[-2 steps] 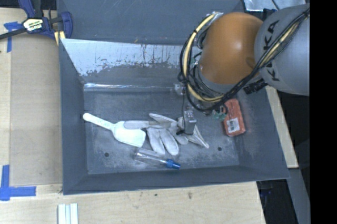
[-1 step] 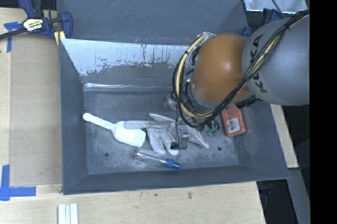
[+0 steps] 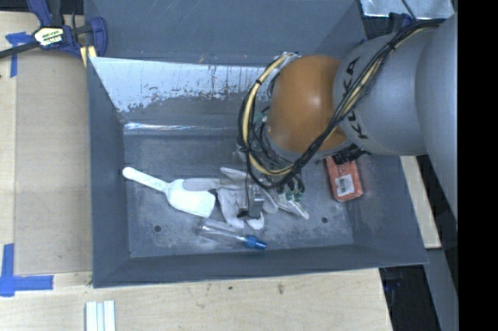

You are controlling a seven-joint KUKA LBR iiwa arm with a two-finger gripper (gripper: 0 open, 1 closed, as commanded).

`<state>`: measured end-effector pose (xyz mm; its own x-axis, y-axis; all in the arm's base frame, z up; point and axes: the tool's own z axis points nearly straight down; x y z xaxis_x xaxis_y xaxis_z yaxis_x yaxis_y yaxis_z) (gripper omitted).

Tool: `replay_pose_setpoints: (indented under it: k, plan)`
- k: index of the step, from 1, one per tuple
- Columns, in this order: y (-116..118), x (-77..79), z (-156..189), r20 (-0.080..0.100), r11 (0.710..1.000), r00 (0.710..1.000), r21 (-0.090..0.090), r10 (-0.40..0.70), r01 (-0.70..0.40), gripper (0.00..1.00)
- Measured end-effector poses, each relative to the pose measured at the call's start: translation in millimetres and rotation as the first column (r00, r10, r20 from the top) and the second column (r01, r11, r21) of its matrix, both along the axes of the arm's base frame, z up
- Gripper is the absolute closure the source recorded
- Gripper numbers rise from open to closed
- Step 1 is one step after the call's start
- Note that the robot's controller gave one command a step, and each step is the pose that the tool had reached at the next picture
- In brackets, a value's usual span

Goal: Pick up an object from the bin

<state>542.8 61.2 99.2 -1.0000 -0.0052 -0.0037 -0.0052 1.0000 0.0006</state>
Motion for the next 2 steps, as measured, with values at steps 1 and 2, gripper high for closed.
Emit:
replay_pose_setpoints:
  k: [1,2]
  plan:
    - [-3,-1.4,-21,0.001,1.0,1.0,0.001,-0.012,0.012,0.0]
    - [22,-7.2,-28,0.002,0.987,0.987,0.0,0.161,-0.161,1.0]
